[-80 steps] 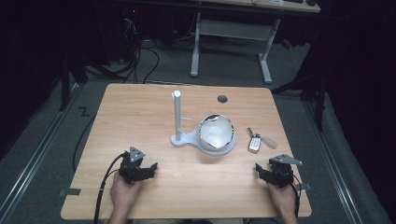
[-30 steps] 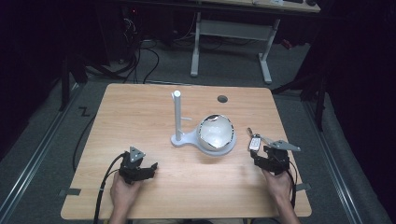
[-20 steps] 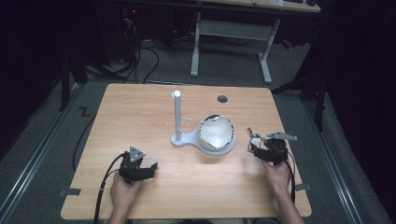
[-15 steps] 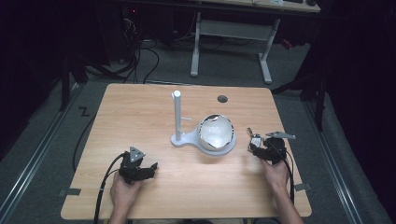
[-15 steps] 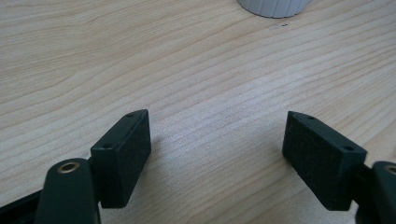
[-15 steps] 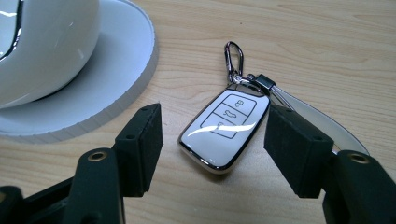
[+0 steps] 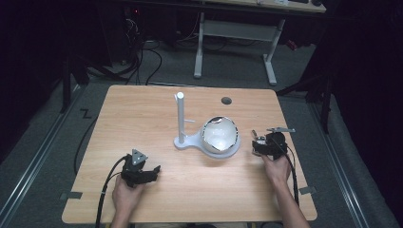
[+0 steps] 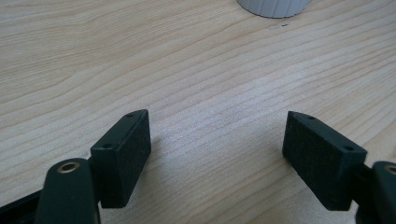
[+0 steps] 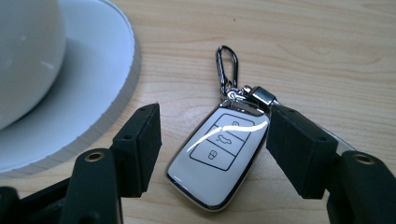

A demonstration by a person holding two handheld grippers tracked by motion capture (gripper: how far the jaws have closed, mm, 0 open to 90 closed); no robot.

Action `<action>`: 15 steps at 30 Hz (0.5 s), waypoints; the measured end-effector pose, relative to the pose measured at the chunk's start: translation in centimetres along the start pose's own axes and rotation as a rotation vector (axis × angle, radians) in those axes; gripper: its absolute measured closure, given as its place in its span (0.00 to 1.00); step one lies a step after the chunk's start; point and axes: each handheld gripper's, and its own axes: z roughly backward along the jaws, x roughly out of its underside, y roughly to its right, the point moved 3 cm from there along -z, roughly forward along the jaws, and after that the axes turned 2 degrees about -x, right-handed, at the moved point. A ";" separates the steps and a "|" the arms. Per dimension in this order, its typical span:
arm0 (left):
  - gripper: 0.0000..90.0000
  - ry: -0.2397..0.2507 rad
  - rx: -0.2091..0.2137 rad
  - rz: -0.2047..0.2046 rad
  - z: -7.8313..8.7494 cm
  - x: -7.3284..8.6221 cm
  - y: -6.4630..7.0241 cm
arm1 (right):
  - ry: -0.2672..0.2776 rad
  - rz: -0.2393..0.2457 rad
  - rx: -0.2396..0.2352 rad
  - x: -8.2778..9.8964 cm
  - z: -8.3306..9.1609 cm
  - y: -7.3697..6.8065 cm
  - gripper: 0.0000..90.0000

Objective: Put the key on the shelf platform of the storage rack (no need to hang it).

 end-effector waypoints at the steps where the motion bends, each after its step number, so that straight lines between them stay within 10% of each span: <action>1: 0.27 0.000 0.000 0.000 0.0 0.0 0.0 | -0.008 0.000 0.003 0.1 -0.2 0.0 0.40; 15: 0.27 0.000 0.000 0.001 0.0 0.0 0.0 | -0.046 -0.001 0.037 0.6 -2.1 0.5 0.39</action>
